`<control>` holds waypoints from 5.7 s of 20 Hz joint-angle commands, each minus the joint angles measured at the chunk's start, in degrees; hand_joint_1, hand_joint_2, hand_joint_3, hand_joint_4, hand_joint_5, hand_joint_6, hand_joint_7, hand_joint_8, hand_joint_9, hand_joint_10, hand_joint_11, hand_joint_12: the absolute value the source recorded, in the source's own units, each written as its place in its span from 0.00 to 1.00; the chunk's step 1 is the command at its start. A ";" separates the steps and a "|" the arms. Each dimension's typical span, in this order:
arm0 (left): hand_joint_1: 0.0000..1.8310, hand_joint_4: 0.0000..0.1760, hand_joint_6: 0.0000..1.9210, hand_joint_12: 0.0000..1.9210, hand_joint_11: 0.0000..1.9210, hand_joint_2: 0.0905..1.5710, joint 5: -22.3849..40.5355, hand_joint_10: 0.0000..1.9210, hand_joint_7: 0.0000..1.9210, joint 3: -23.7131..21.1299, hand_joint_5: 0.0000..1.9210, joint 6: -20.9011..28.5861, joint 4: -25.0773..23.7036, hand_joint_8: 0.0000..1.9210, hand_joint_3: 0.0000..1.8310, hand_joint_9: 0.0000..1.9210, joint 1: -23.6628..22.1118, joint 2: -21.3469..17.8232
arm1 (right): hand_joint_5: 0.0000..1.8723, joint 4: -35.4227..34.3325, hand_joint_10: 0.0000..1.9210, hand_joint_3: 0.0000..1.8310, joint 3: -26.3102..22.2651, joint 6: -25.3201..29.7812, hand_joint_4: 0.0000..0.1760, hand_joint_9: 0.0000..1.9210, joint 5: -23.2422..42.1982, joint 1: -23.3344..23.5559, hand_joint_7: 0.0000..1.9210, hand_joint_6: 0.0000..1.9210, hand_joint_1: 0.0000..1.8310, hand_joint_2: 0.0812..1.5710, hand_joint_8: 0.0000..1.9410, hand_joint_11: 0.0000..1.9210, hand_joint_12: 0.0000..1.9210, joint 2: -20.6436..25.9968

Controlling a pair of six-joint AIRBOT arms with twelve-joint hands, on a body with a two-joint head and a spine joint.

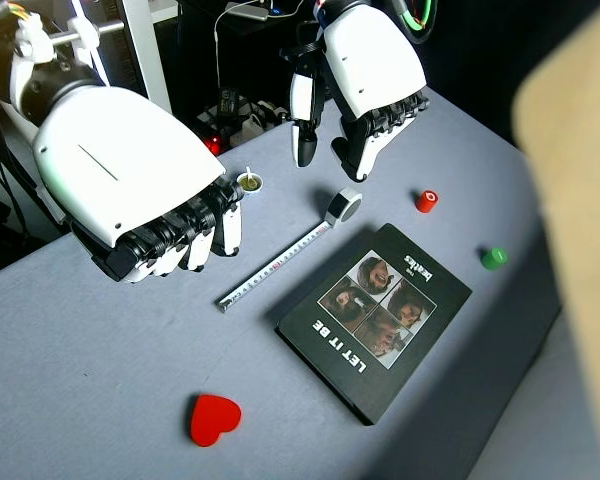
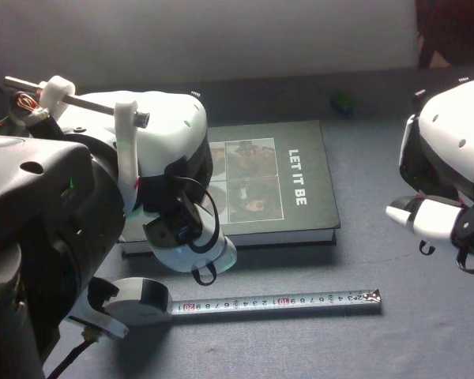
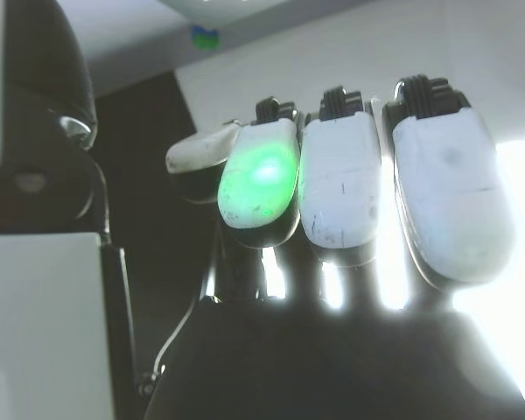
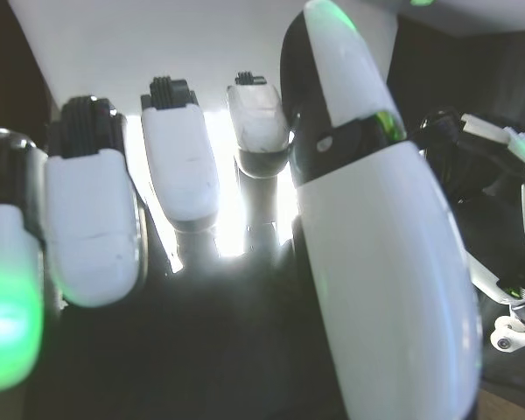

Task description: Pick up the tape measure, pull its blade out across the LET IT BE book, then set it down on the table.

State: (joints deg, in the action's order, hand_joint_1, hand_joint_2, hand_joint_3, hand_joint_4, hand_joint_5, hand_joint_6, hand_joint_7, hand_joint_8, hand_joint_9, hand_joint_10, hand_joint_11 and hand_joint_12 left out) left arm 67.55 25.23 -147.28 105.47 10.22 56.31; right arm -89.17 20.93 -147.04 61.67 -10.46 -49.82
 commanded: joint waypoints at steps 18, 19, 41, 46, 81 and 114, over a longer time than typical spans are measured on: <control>0.30 0.00 0.00 0.21 0.00 0.56 -11.02 0.00 0.10 1.90 0.11 -1.02 5.99 0.00 0.00 0.08 -0.74 -7.03 | 0.04 5.48 0.00 0.00 -0.34 3.20 0.32 0.08 -0.33 -0.67 0.06 0.00 0.06 0.67 0.00 0.00 0.50 0.67; 0.34 0.00 0.00 0.21 0.00 0.56 -13.62 0.00 0.10 2.76 0.12 -1.02 5.41 0.00 0.00 0.08 0.15 -8.79 | 0.04 5.66 0.00 0.00 -0.34 3.30 0.32 0.08 -0.48 -0.69 0.06 0.00 0.07 0.67 0.00 0.00 0.49 0.67; 0.58 0.00 0.00 0.39 0.05 0.70 -36.37 0.00 0.28 5.64 0.25 49.86 -12.26 0.01 0.00 0.23 19.56 -19.32 | 0.07 6.33 0.00 0.00 -0.36 3.10 0.28 0.10 -1.54 -1.35 0.09 0.00 0.12 0.69 0.00 0.00 0.51 0.63; 0.58 0.00 0.00 0.39 0.06 0.70 -32.63 0.01 0.29 6.40 0.25 75.68 -28.01 0.01 0.00 0.24 29.02 -19.22 | 0.07 6.33 0.00 0.00 -0.36 3.10 0.27 0.11 -1.70 -1.33 0.09 0.00 0.10 0.70 0.00 0.00 0.49 0.63; 0.58 0.00 0.00 0.39 0.05 0.70 -20.93 0.00 0.27 12.08 0.25 108.16 -52.29 0.00 0.00 0.23 46.28 -9.96 | 0.07 6.33 0.00 0.00 -0.36 3.84 0.24 0.13 -2.66 -1.17 0.11 0.00 0.10 0.70 0.00 0.01 0.54 0.62; 0.58 0.00 0.00 0.39 0.06 0.71 -14.05 0.00 0.27 14.78 0.25 98.31 -55.72 0.00 0.00 0.23 51.77 -6.01 | 0.09 6.32 0.00 0.00 -0.36 3.99 0.23 0.15 -2.97 -1.02 0.13 0.00 0.12 0.70 0.00 0.01 0.53 0.60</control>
State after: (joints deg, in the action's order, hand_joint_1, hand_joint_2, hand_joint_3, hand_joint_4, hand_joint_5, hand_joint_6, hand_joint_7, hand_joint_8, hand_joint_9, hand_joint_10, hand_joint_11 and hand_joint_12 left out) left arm 48.53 39.64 -49.25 51.53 62.33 49.91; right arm -87.90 20.78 -143.55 57.36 -12.12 -49.47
